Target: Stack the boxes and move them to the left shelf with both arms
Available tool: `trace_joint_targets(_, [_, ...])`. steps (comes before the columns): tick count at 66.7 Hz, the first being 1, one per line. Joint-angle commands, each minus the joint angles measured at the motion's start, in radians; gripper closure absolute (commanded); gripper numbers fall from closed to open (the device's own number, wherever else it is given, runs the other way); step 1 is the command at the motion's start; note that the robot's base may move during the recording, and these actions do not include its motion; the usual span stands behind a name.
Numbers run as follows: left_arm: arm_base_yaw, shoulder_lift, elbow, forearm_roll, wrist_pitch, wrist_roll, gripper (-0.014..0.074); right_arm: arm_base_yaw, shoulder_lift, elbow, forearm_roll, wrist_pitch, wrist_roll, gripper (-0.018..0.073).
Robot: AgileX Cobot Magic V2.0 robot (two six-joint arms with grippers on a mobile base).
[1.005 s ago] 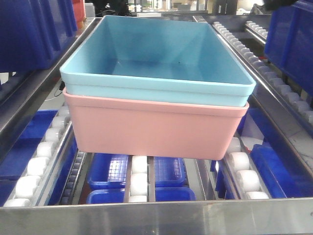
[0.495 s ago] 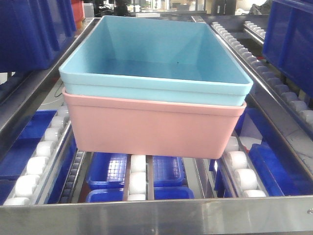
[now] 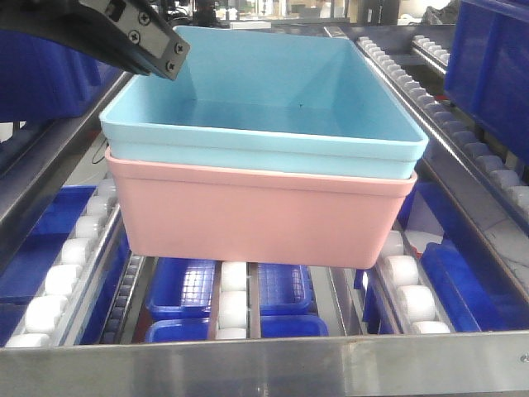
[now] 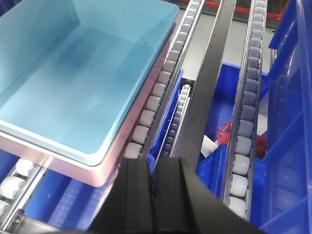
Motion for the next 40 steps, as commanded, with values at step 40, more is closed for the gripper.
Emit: trace_joint_targets(40, [-0.001,-0.107,0.042,-0.430,-0.228,0.352,0.0579,0.001,-0.002,-0.026,-0.031,-0.081,0.005,0.0504])
